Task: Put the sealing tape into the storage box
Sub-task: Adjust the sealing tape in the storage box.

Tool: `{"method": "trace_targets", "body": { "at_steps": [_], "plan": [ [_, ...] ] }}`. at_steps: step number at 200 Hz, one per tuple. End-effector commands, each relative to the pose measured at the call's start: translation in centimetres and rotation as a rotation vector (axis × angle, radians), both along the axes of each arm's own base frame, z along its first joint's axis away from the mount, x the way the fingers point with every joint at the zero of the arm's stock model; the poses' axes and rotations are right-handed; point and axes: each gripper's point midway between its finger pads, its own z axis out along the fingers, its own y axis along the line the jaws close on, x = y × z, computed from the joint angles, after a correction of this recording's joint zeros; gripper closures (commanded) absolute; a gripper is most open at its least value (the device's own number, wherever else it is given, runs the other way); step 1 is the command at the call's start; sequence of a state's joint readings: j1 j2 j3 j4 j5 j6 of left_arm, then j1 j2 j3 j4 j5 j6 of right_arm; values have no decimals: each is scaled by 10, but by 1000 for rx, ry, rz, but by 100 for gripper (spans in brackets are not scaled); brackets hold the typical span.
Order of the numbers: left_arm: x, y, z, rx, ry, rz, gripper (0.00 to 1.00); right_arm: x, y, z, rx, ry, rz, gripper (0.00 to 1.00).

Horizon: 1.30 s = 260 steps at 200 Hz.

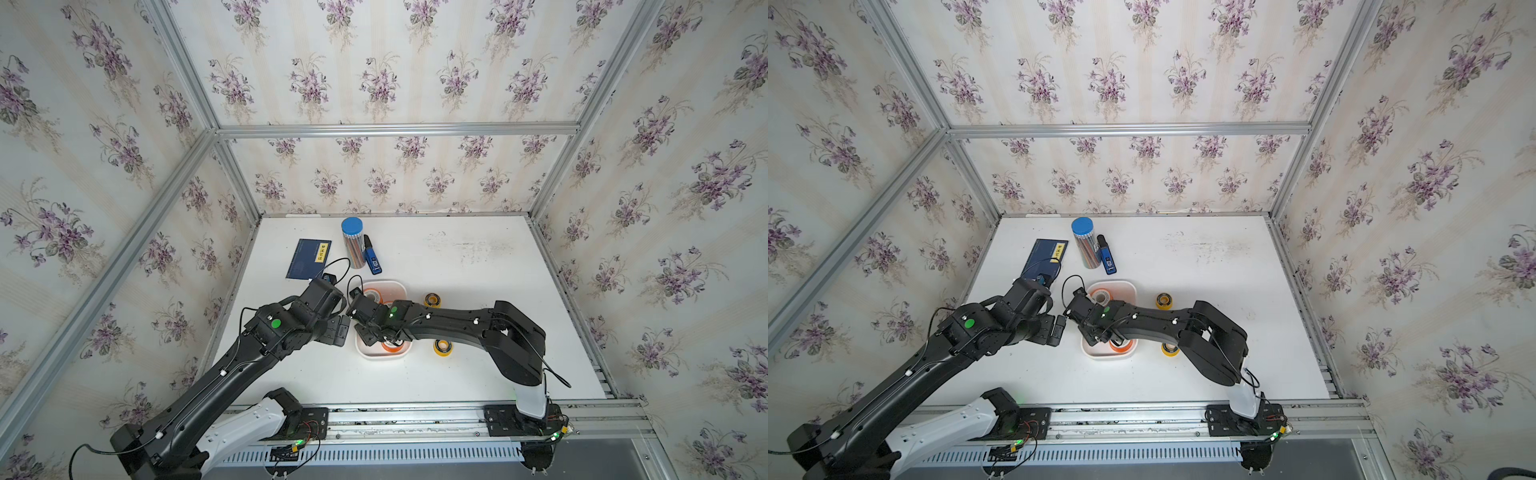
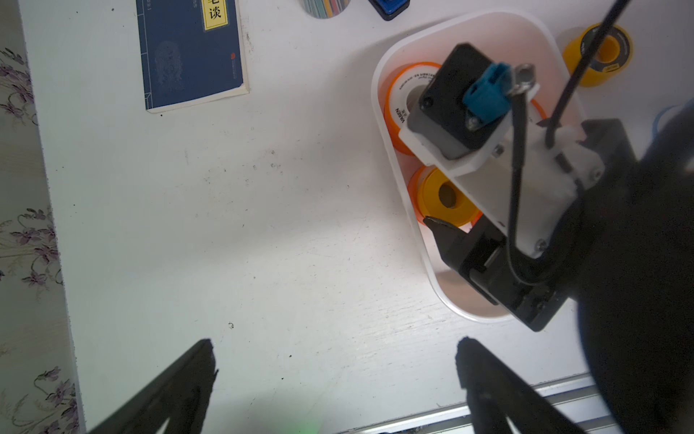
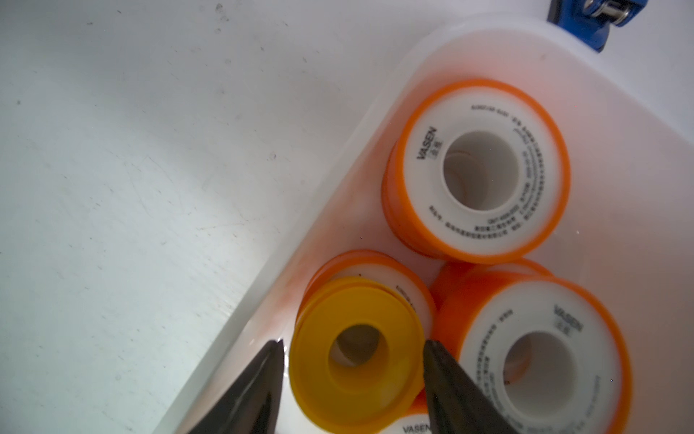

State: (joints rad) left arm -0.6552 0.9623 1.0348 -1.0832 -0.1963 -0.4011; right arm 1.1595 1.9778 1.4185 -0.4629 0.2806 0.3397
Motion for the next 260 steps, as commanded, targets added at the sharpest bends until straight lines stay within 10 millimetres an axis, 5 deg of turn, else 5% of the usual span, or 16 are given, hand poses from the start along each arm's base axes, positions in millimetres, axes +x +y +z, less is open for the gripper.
{"method": "trace_targets", "body": {
  "at_steps": [1,57,102,161,184,217,260],
  "plan": [
    [2,1,0,5,-9,6,0,4,-5,1,-33,-29,-12,37],
    [2,1,1,3,-13,7,0,0,-3,14,3,-24,-1,36],
    [1,-6,3,-23,7,-11,1,-7,-8,63,153,-62,17,35],
    [11,-57,-11,-191,98,-86,27,8,-78,104,278,-159,-102,35],
    [22,-78,-25,-200,162,-109,43,19,-122,98,315,-169,-191,35],
    [37,-96,-47,-165,216,-124,48,27,-175,76,353,-157,-317,35],
    [45,-111,-76,-127,281,-132,55,25,-207,39,356,-126,-403,35]
  ]
}}
